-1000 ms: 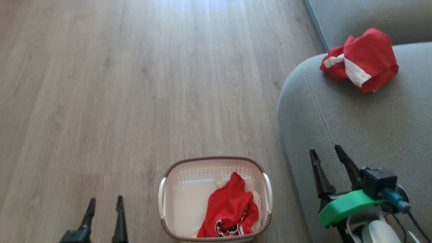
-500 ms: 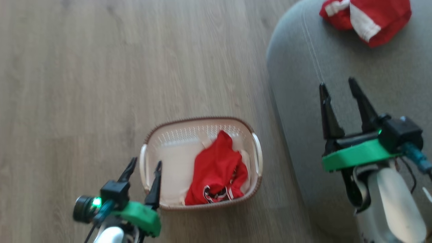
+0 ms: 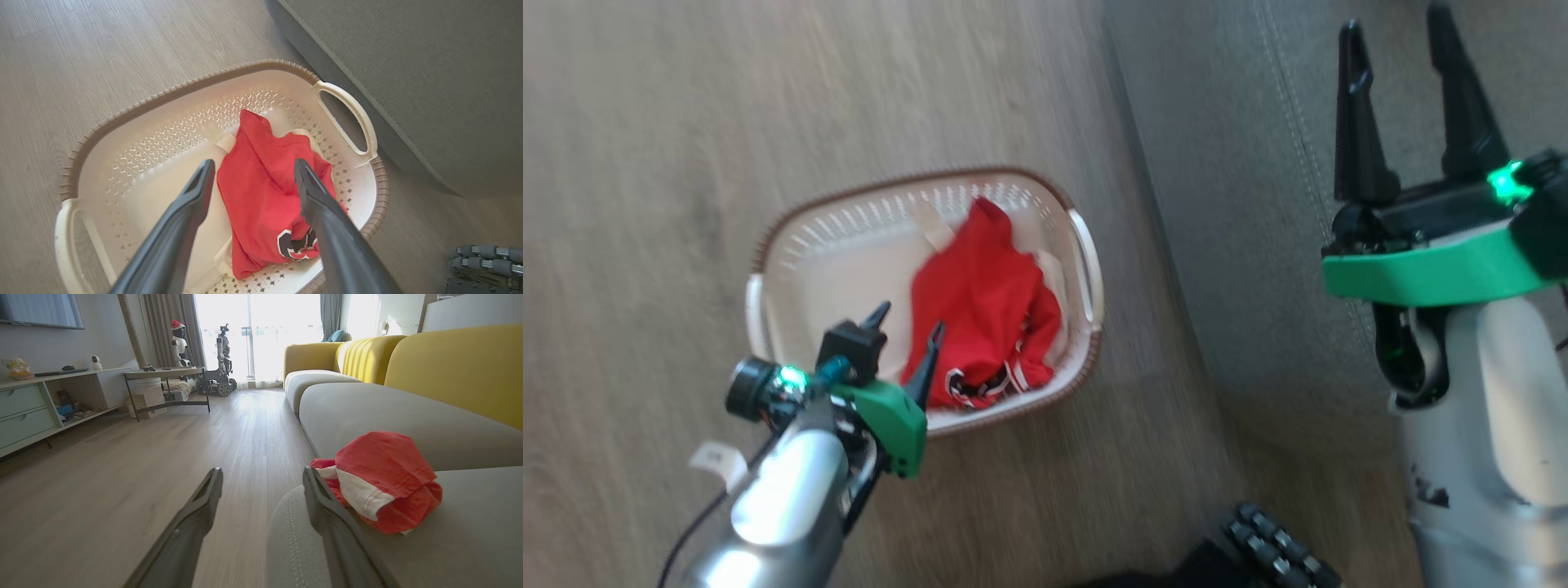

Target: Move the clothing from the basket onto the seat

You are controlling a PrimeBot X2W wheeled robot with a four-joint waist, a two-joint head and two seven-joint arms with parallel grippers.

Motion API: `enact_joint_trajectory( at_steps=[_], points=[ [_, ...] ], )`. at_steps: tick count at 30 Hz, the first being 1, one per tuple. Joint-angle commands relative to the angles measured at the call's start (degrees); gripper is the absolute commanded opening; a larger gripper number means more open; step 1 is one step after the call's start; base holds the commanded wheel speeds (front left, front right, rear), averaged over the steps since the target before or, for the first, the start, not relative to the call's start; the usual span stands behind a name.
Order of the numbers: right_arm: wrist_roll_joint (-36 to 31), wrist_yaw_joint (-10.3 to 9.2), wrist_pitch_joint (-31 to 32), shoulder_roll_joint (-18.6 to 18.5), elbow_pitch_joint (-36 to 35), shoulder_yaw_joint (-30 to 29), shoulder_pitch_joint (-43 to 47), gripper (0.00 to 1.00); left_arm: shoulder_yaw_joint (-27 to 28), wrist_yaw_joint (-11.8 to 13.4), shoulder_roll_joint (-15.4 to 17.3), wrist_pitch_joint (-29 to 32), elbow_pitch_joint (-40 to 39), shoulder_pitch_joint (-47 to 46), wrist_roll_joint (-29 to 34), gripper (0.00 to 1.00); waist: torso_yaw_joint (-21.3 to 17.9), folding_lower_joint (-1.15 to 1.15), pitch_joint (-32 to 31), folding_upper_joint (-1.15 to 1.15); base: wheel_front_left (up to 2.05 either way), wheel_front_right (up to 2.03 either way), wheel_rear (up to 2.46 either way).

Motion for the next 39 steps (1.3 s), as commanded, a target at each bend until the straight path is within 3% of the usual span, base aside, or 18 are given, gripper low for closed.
enact_joint_trajectory(
  at_steps=[1, 8, 15, 23, 32, 33, 35, 39],
  points=[
    [0.7, 0.41, -0.5, 0.2, -2.7, 1.4, -1.1, 1.0, 1.3, -0.4, 0.4, 0.2, 0.4, -0.9, 0.2, 1.0, -4.0, 0.0, 6.1, 0.0, 0.0, 0.0, 0.0],
    [2.4, 0.41, -0.5, 0.2, -8.2, 2.3, -4.5, 1.0, -0.9, -4.3, 0.8, 3.3, 8.8, -6.7, 0.5, 1.0, -6.4, 0.0, 12.5, 0.0, 0.0, 0.0, 0.0],
    [2.6, 0.41, -0.5, 0.2, -12.6, 5.2, -5.2, 1.0, -3.6, -5.9, 1.2, 4.9, 13.6, -9.6, 1.0, 1.0, -7.1, 0.0, 14.7, 0.0, 0.0, 0.0, 0.0],
    [2.6, 0.41, -0.5, 0.2, -14.5, 6.9, -5.4, 1.0, -6.6, -6.3, 1.6, 7.5, 18.6, -13.0, 2.2, 1.0, -8.3, 0.0, 16.7, 0.0, 0.0, 0.0, 0.0],
    [3.6, 0.41, -0.5, 0.2, -15.0, 7.9, -6.1, 1.0, -7.4, -4.9, 1.8, 8.8, 22.3, -15.7, 2.6, 1.0, -9.7, 0.0, 18.1, 0.0, 0.0, 0.0, 0.0],
    [3.6, 0.41, -0.5, 0.2, -14.9, 7.9, -6.1, 1.0, -7.4, -4.6, 1.8, 8.7, 22.6, -15.8, 2.5, 0.74, -9.8, 0.0, 18.1, 0.0, 0.0, 0.0, 0.0],
    [3.8, 0.41, -0.5, 0.2, -14.8, 7.9, -6.2, 1.0, -7.7, -4.4, 1.7, 8.8, 23.4, -16.1, 2.6, 0.02, -9.9, 0.0, 18.0, 0.0, 0.0, 0.0, 0.0],
    [3.8, 0.41, -0.5, 0.2, -14.2, 7.7, -6.2, 1.0, -8.4, -4.4, 1.6, 8.1, 24.1, -16.4, 2.8, 0.0, -9.9, 0.0, 17.5, 0.0, 0.0, 0.0, 0.0]
  ],
)
